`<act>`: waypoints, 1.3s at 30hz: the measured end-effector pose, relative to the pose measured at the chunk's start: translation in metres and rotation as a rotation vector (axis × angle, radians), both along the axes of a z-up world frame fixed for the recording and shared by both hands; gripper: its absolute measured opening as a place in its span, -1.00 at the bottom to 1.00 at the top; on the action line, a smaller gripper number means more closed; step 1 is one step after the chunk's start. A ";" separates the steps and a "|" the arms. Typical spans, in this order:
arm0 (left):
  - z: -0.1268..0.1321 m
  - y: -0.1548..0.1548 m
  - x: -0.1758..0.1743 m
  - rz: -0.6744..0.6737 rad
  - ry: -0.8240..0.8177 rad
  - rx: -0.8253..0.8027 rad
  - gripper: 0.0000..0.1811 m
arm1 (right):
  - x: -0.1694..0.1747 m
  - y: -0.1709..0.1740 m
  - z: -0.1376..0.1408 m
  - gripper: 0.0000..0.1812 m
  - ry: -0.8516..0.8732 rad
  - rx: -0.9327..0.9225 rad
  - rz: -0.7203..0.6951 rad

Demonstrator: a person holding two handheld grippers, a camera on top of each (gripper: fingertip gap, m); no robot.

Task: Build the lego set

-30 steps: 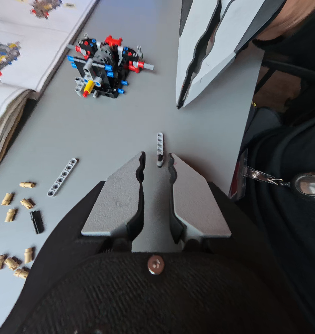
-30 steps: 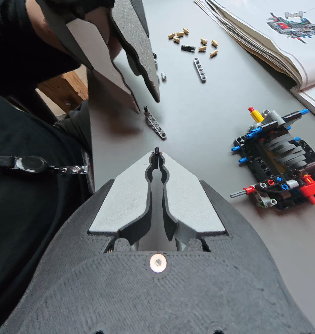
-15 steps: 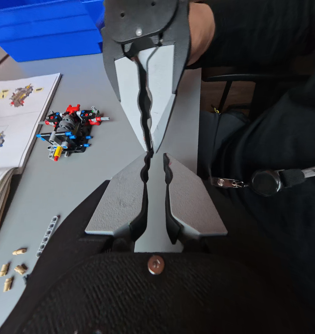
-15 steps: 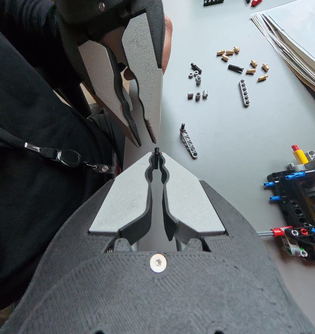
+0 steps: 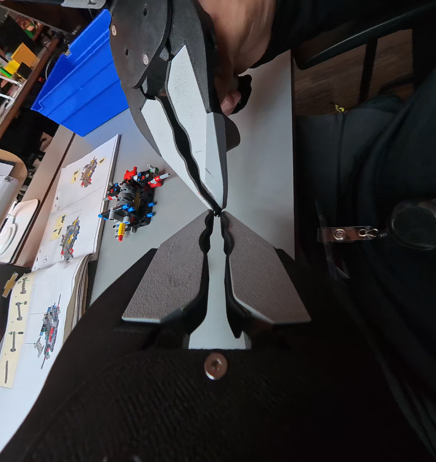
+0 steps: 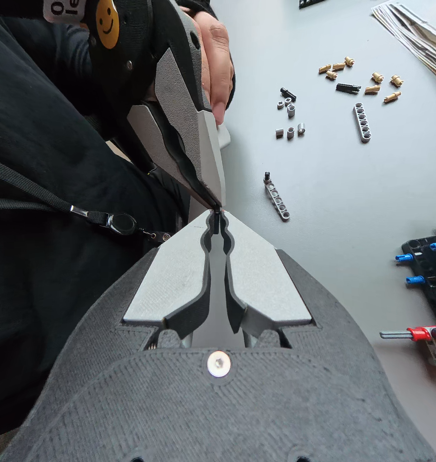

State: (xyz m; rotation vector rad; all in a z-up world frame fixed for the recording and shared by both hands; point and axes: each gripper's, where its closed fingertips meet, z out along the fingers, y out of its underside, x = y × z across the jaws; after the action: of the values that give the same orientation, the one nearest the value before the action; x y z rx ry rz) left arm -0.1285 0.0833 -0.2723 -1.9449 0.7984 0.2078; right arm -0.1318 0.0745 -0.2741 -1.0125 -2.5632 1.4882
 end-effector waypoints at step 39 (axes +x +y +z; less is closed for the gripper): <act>0.043 0.012 -0.028 0.161 -0.862 0.110 -0.97 | -0.035 0.014 0.052 -0.99 0.313 -0.166 -0.222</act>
State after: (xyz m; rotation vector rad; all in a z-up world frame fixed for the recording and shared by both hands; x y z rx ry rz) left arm -0.1566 0.0956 -0.2291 -1.7477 0.0581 -0.4625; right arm -0.1667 0.0888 -0.2220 -0.9521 -2.0747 1.6648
